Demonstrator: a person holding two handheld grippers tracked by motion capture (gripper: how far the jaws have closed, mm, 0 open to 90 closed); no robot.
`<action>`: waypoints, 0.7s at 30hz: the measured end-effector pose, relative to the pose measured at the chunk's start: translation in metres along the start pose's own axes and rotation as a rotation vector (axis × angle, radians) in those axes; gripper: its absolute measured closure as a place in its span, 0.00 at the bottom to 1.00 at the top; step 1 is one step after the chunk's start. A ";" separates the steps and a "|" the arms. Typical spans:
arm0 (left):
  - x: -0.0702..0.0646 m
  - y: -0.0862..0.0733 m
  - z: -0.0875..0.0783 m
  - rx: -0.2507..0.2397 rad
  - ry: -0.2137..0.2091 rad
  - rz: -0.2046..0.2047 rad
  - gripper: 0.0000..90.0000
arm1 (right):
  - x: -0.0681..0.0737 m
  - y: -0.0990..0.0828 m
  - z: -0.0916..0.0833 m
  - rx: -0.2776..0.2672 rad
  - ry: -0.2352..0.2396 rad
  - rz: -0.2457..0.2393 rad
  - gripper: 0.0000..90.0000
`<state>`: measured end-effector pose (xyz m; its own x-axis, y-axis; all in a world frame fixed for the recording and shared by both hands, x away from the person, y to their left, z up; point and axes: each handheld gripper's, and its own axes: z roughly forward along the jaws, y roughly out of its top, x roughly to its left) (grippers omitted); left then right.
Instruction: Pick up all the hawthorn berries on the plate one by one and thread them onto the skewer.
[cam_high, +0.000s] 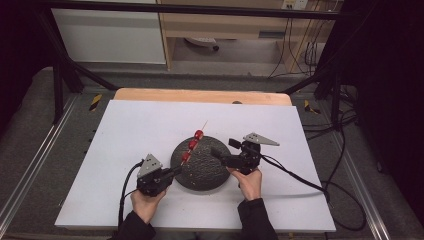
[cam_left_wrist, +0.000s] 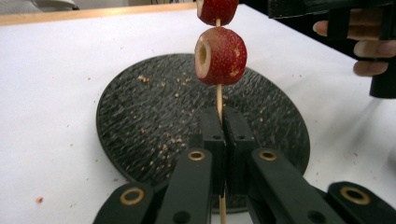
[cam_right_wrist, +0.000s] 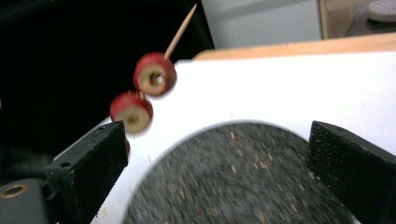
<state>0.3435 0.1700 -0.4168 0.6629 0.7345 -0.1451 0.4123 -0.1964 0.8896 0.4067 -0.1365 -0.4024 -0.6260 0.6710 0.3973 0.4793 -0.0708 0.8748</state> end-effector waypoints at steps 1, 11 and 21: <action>0.002 0.000 -0.001 0.008 -0.005 -0.001 0.98 | -0.001 -0.001 -0.002 0.016 -0.002 -0.014 0.06; 0.016 0.001 -0.010 0.074 -0.039 0.028 0.98 | -0.015 -0.013 -0.010 0.298 -0.079 -0.138 0.03; 0.025 0.016 -0.014 0.134 -0.046 0.072 0.98 | -0.032 -0.030 -0.036 0.366 -0.037 -0.222 0.02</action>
<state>0.3578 0.1941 -0.4003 0.7207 0.6852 -0.1057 0.4406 -0.3349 0.8329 0.3897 -0.1826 -0.4315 -0.7192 0.6671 0.1941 0.5262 0.3405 0.7792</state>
